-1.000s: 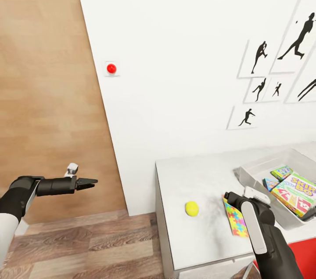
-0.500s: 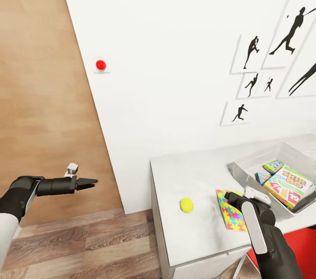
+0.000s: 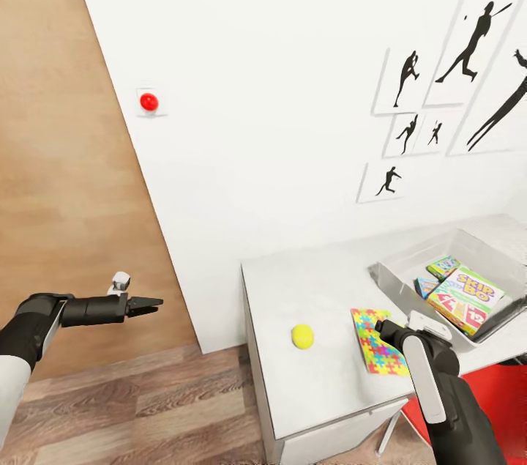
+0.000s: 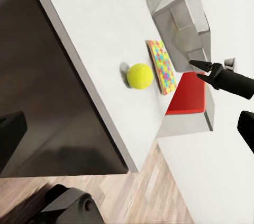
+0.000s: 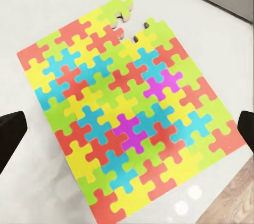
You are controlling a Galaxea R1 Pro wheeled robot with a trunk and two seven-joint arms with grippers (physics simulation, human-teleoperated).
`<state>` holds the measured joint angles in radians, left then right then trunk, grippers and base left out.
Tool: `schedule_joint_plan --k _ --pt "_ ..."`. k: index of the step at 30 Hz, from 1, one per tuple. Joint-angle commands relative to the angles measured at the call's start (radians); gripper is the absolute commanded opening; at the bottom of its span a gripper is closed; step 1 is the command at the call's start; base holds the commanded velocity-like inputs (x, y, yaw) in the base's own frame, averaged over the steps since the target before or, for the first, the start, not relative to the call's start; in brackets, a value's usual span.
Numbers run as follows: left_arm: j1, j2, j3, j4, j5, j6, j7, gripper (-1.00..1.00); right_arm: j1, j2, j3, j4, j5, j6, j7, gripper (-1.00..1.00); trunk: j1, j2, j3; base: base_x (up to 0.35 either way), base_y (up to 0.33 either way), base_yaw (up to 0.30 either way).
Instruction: Put all the toys in the child's room - the three board games (two on the bed and one on the table), the two jigsaw puzzles on the table, and the tennis ball on the table - inside the toy box on the table in the child's room.
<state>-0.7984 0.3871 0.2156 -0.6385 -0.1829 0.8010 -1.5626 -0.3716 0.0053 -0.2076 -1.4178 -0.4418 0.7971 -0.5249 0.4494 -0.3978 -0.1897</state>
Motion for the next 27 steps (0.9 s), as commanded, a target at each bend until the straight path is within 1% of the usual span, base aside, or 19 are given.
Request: schedule_joint_plan --k 1,7,12,23,27 --pt "-0.001 -0.001 0.004 -0.001 -0.01 0.011 -0.008 1.0 -0.001 0.001 -0.001 -0.001 -0.011 0.002 -0.009 1.0 0.001 -0.002 -0.004 0.0 0.0 -0.109" --pt "-0.001 -0.001 0.004 -0.001 -0.01 0.01 -0.008 1.0 -0.001 0.0 0.0 -0.001 -0.012 -0.012 -0.009 1.0 0.001 -0.002 -0.013 0.005 0.0 -0.108" --pt "-0.001 -0.001 0.004 -0.001 -0.01 0.009 -0.008 1.0 -0.001 0.002 0.002 -0.001 -0.012 -0.017 -0.008 1.0 0.001 -0.002 -0.019 0.092 0.0 -0.055" --pt "-0.001 -0.001 0.002 -0.001 -0.01 0.009 -0.008 1.0 -0.001 0.005 0.01 -0.004 -0.011 -0.027 -0.008 1.0 0.001 -0.002 -0.021 0.019 0.0 -0.004" --pt "-0.001 -0.002 0.002 -0.001 -0.01 0.009 -0.008 1.0 -0.001 0.005 0.01 -0.004 -0.011 -0.03 -0.007 1.0 0.001 -0.002 -0.021 0.139 0.0 0.0"
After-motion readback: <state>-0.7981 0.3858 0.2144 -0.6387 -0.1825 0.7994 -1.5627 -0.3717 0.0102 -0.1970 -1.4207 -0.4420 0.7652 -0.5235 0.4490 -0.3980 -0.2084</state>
